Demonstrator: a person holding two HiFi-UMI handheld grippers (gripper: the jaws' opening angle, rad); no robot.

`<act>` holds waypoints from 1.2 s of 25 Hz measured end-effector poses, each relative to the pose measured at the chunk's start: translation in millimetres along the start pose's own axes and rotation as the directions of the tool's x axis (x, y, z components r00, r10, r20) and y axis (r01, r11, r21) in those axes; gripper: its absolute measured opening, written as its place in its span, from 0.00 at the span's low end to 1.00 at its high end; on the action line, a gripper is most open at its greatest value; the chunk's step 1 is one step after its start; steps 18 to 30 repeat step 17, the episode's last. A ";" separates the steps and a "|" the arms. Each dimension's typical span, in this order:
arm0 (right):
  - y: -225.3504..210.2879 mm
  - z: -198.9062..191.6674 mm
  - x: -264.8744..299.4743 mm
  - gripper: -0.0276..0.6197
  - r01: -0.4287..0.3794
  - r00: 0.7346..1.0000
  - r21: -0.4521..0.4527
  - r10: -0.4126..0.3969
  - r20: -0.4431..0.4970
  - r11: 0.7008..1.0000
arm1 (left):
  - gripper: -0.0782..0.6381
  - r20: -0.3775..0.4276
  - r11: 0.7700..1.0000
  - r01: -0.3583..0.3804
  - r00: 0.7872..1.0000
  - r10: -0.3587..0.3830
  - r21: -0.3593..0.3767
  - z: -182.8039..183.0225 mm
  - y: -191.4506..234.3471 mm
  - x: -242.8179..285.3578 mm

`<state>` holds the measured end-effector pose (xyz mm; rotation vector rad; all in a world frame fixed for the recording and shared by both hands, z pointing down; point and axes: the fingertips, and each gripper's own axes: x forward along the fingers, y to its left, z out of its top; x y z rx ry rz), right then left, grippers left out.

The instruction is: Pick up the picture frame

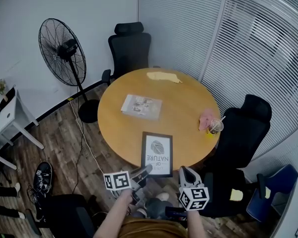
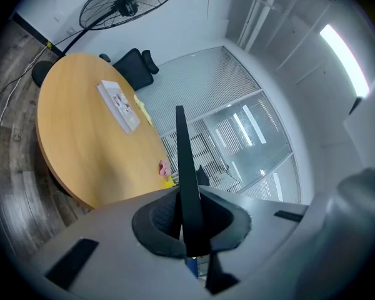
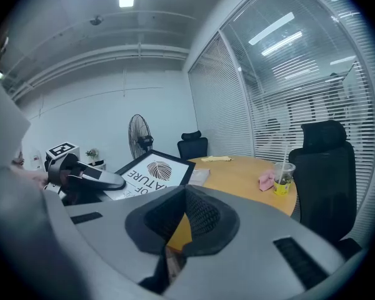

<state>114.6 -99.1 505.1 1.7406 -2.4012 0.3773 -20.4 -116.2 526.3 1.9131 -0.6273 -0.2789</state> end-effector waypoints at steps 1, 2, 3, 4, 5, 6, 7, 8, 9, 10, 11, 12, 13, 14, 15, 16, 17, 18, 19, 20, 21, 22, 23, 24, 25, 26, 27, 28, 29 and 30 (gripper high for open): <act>0.1 -0.7 -0.4 0.06 -0.001 1.000 0.003 0.001 0.000 1.000 | 0.18 0.000 1.000 0.000 1.000 0.000 0.000 -0.2 0.0 -0.4; 0.0 -1.3 -0.9 0.06 -0.002 1.000 0.006 0.002 0.000 1.000 | 0.18 0.000 1.000 -0.001 1.000 0.001 0.000 -0.3 -0.1 -0.6; -0.3 -1.6 -1.6 0.06 -0.002 1.000 0.009 0.002 0.001 1.000 | 0.18 0.001 1.000 -0.001 1.000 0.001 0.000 -0.4 -0.2 -0.6; -0.8 -1.0 -2.4 0.06 -0.002 1.000 0.010 0.002 0.001 1.000 | 0.18 0.001 1.000 -0.001 1.000 0.001 -0.001 -0.6 -0.5 -0.4; -1.3 0.0 -3.2 0.06 -0.002 1.000 0.011 0.002 0.002 1.000 | 0.18 0.002 1.000 0.000 1.000 0.000 -0.002 -0.7 -1.0 0.1; -2.2 0.8 -3.7 0.06 -0.003 1.000 0.011 0.003 0.003 1.000 | 0.18 0.003 1.000 0.001 1.000 -0.001 -0.003 -0.7 -1.8 1.0; -3.6 1.3 -4.4 0.06 -0.003 1.000 0.012 0.003 0.006 1.000 | 0.18 0.003 1.000 0.002 1.000 -0.002 -0.003 -1.1 -2.7 2.1; -5.4 1.1 -5.4 0.06 -0.001 1.000 0.014 0.001 0.010 1.000 | 0.18 0.002 1.000 0.003 1.000 -0.003 -0.004 -2.0 -3.5 3.4; -7.1 1.1 -6.6 0.06 0.001 1.000 0.018 -0.002 0.014 1.000 | 0.18 -0.001 1.000 0.003 1.000 -0.003 -0.005 -3.4 -4.0 4.6; -8.5 1.7 -7.8 0.06 0.005 1.000 0.021 -0.005 0.017 1.000 | 0.18 -0.005 1.000 0.003 1.000 -0.003 -0.005 -4.7 -4.2 5.6; -9.5 2.6 -8.4 0.06 0.008 1.000 0.024 -0.009 0.018 1.000 | 0.18 -0.009 1.000 0.003 1.000 -0.003 -0.004 -5.6 -4.4 6.4; -10.4 3.4 -8.5 0.06 0.011 1.000 0.026 -0.012 0.020 1.000 | 0.18 -0.011 1.000 0.004 1.000 -0.004 -0.003 -5.8 -4.5 6.9; -11.2 4.1 -8.0 0.06 0.013 1.000 0.027 -0.013 0.021 1.000 | 0.18 -0.013 1.000 0.005 1.000 -0.005 -0.002 -5.4 -4.7 7.4; -11.9 5.1 -7.1 0.06 0.013 1.000 0.027 -0.014 0.023 1.000 | 0.18 -0.012 1.000 0.006 1.000 -0.006 -0.001 -4.2 -4.9 8.0; -12.6 6.4 -6.0 0.06 0.013 1.000 0.027 -0.014 0.025 1.000 | 0.18 -0.011 1.000 0.008 1.000 -0.008 0.000 -2.6 -5.2 8.6; -13.2 7.8 -4.8 0.06 0.013 1.000 0.027 -0.014 0.027 1.000 | 0.18 -0.009 1.000 0.009 1.000 -0.009 0.001 -0.8 -5.4 9.2; -13.8 9.3 -3.5 0.06 0.013 0.999 0.026 -0.014 0.029 1.000 | 0.18 -0.007 1.000 0.011 1.000 -0.011 0.003 1.2 -5.6 9.8; -13.8 9.3 -3.5 0.06 0.013 0.999 0.026 -0.014 0.029 1.000 | 0.18 -0.007 1.000 0.011 1.000 -0.011 0.003 1.2 -5.6 9.8; -13.8 9.3 -3.5 0.06 0.013 0.999 0.026 -0.014 0.029 1.000 | 0.18 -0.007 1.000 0.011 1.000 -0.011 0.003 1.2 -5.6 9.8; -13.8 9.3 -3.5 0.06 0.013 0.999 0.026 -0.014 0.029 1.000 | 0.18 -0.007 1.000 0.011 1.000 -0.011 0.003 1.2 -5.6 9.8; -13.8 9.3 -3.5 0.06 0.013 0.999 0.026 -0.014 0.029 1.000 | 0.18 -0.007 1.000 0.011 1.000 -0.011 0.003 1.2 -5.6 9.8; -13.8 9.3 -3.5 0.06 0.013 0.999 0.026 -0.014 0.029 1.000 | 0.18 -0.007 1.000 0.011 1.000 -0.011 0.003 1.2 -5.6 9.8; -13.8 9.3 -3.5 0.06 0.013 0.999 0.026 -0.014 0.029 1.000 | 0.18 -0.007 1.000 0.011 1.000 -0.011 0.003 1.2 -5.6 9.8; -13.8 9.3 -3.5 0.06 0.013 0.999 0.026 -0.014 0.029 1.000 | 0.18 -0.007 1.000 0.011 1.000 -0.011 0.003 1.2 -5.6 9.8; -13.8 9.3 -3.5 0.06 0.013 0.999 0.026 -0.014 0.029 1.000 | 0.18 -0.007 1.000 0.011 1.000 -0.011 0.003 1.2 -5.6 9.8; -13.8 9.3 -3.5 0.06 0.013 0.999 0.026 -0.014 0.029 1.000 | 0.18 -0.007 1.000 0.011 1.000 -0.011 0.003 1.2 -5.6 9.8; -13.8 9.3 -3.5 0.06 0.013 0.999 0.026 -0.014 0.029 1.000 | 0.18 -0.007 1.000 0.011 1.000 -0.011 0.003 1.2 -5.6 9.8; -13.8 9.3 -3.5 0.06 0.013 0.999 0.026 -0.014 0.029 1.000 | 0.18 -0.007 1.000 0.011 1.000 -0.011 0.003 1.2 -5.6 9.8; -13.8 9.3 -3.5 0.06 0.013 0.999 0.026 -0.014 0.029 1.000 | 0.18 -0.007 1.000 0.011 1.000 -0.011 0.003 1.2 -5.6 9.8; -13.8 9.3 -3.5 0.06 0.013 0.999 0.026 -0.014 0.029 1.000 | 0.18 -0.007 1.000 0.011 1.000 -0.011 0.003 1.2 -5.6 9.8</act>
